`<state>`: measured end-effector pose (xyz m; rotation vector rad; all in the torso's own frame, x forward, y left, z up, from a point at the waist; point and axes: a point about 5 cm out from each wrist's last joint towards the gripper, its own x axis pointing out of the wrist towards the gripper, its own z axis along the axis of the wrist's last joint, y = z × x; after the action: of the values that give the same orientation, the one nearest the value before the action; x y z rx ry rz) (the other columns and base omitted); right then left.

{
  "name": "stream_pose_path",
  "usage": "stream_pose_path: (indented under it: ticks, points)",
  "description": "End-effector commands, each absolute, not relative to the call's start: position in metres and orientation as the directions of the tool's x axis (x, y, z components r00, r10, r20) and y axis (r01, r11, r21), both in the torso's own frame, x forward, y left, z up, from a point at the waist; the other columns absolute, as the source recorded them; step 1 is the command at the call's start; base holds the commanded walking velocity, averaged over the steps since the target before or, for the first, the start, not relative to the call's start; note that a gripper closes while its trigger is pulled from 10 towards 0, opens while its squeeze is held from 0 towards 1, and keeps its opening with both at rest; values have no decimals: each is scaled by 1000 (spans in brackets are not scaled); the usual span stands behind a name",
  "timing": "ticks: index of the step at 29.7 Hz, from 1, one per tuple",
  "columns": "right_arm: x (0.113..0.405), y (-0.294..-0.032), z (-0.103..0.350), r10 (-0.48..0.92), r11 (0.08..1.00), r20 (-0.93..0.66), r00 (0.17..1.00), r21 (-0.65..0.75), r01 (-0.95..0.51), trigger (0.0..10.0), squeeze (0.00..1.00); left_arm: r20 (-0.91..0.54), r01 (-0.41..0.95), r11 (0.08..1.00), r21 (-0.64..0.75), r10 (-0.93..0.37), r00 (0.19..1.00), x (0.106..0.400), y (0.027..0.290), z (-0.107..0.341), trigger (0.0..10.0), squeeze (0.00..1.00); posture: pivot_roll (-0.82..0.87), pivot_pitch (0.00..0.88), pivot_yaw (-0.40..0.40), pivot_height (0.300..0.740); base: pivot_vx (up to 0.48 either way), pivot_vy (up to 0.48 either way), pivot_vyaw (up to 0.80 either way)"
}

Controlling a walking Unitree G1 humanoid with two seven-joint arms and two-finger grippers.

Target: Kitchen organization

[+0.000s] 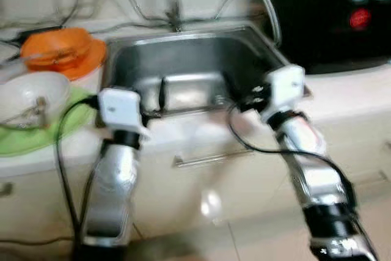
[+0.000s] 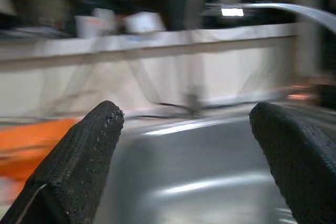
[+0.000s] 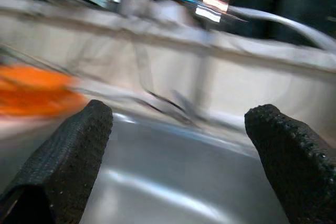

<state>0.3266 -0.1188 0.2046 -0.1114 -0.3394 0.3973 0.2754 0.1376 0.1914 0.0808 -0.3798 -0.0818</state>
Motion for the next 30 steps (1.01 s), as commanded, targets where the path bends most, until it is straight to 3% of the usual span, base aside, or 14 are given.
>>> stream_pose_path:
  ticks: [1, 18, 30]
  points:
    - [322, -109, 201, 435, 900, 294, 851, -178, -398, 10000, 0, 357, 48, 994, 97, -80, 931, 276, 142, 189, 10000, 0, -59, 0, 20, 740, 472, 0, 0]
    - [322, -107, 197, 447, 893, 280, 850, -191, -407, 10000, 35, 353, 23, 994, 105, -59, 934, 275, 139, 186, 10000, 0, -59, 0, 17, 740, 52, 0, 0]
    - [322, -107, 194, 445, 894, 269, 854, -191, -405, 10000, 43, 359, 26, 993, 112, -64, 931, 275, 136, 187, 10000, 0, -60, 0, 15, 740, 0, 0, 800]
